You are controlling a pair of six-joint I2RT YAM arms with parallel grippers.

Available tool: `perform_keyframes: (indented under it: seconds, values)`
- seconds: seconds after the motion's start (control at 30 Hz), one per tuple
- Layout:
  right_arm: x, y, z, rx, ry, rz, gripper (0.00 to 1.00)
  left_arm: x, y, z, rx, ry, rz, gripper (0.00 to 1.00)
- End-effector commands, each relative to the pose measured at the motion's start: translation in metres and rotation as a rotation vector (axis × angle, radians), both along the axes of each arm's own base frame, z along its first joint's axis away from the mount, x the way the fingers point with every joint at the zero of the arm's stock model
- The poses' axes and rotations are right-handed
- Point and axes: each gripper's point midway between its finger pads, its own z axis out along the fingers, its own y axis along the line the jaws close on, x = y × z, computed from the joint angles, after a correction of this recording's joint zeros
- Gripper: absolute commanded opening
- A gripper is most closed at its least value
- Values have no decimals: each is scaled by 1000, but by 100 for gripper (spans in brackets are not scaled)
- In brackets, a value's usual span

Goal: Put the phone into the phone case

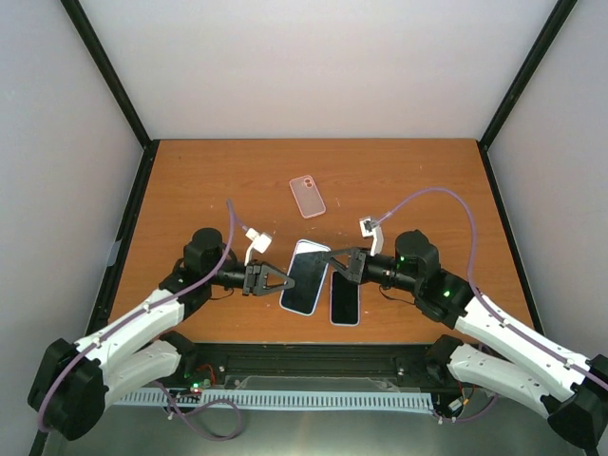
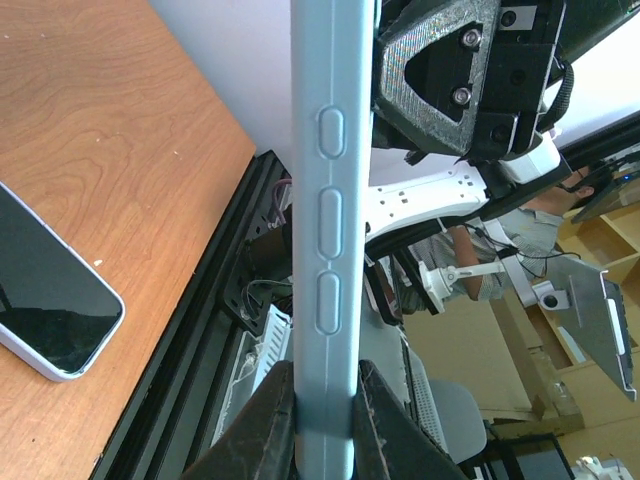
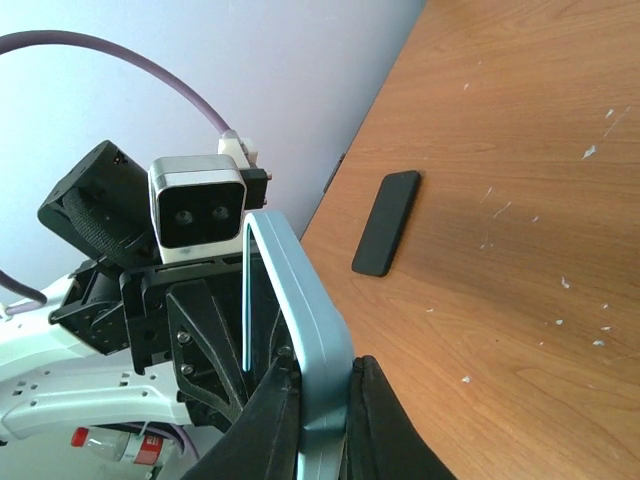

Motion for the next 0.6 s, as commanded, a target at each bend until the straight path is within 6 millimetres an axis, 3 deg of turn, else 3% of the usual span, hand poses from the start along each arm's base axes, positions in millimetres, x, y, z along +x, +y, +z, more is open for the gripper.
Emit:
perform_keyframes:
  seconds: [0.0, 0.1, 0.23, 0.33, 0.43, 0.57]
  values:
    - [1, -3, 7, 9, -47, -16, 3, 19, -2, -1, 65, 17, 82, 0]
    - [1, -1, 4, 9, -36, -8, 4, 21, -2, 5, 62, 5, 92, 0]
    - [-3, 4, -5, 31, 3, 21, 36, 22, -1, 21, 11, -11, 114, 0]
    - [-8, 8, -13, 81, 44, 50, 54, 26, 1, 31, -27, -22, 157, 0]
    - [-12, 12, -21, 111, 71, 78, 61, 31, 2, 41, -64, -40, 200, 0]
    - [-19, 21, -30, 132, 104, 141, 64, 39, 4, 50, -100, -60, 248, 0]
